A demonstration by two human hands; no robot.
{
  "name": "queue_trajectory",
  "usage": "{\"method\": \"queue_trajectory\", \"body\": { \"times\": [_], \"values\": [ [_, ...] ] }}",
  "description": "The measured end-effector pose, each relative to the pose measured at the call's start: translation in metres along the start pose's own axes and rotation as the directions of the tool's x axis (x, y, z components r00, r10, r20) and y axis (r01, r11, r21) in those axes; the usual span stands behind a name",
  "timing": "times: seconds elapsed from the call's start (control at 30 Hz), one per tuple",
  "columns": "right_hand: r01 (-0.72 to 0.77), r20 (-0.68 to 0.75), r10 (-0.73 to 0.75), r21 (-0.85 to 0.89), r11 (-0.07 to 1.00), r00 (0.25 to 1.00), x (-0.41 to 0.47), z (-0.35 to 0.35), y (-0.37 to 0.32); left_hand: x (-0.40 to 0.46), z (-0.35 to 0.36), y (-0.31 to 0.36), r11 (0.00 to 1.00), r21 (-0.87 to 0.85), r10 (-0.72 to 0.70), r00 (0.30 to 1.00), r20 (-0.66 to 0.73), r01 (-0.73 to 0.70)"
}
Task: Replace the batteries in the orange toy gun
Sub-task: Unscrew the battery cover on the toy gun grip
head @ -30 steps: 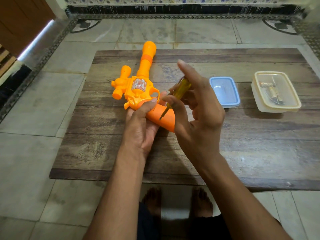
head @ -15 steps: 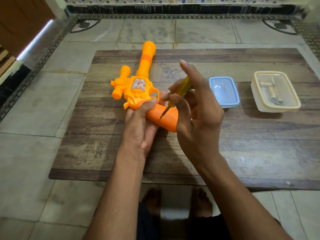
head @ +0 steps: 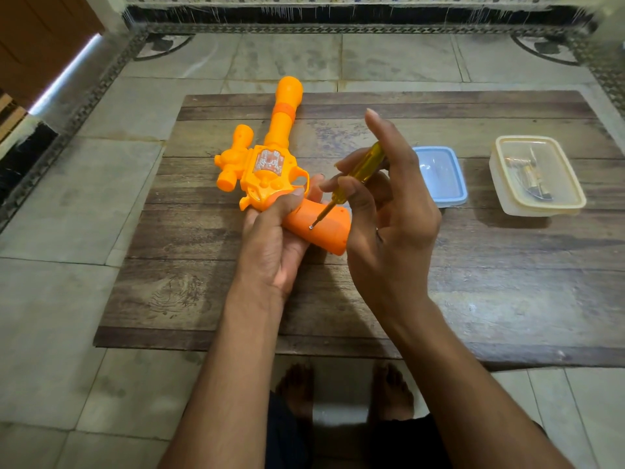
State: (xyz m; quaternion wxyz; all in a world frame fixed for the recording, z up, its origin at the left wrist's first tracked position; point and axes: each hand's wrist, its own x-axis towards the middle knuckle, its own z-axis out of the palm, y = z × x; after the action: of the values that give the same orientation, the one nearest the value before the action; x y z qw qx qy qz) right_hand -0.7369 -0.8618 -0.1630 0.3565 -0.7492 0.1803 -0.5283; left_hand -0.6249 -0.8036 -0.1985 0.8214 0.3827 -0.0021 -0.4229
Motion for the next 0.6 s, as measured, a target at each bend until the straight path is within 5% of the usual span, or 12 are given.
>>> {"method": "queue_trajectory", "body": {
  "times": [0.37, 0.6],
  "values": [
    [-0.048, -0.163, 0.060, 0.076, 0.996, 0.985, 0.005, -0.009, 0.004, 0.000, 0.001, 0.000, 0.998, -0.052, 0.019, 1.000, -0.014, -0.020],
    [-0.064, -0.170, 0.020, -0.259, 0.964, 0.985, 0.002, -0.006, 0.037, 0.001, 0.000, 0.003, 0.995, -0.088, 0.036, 0.999, -0.031, -0.038]
  ]
}}
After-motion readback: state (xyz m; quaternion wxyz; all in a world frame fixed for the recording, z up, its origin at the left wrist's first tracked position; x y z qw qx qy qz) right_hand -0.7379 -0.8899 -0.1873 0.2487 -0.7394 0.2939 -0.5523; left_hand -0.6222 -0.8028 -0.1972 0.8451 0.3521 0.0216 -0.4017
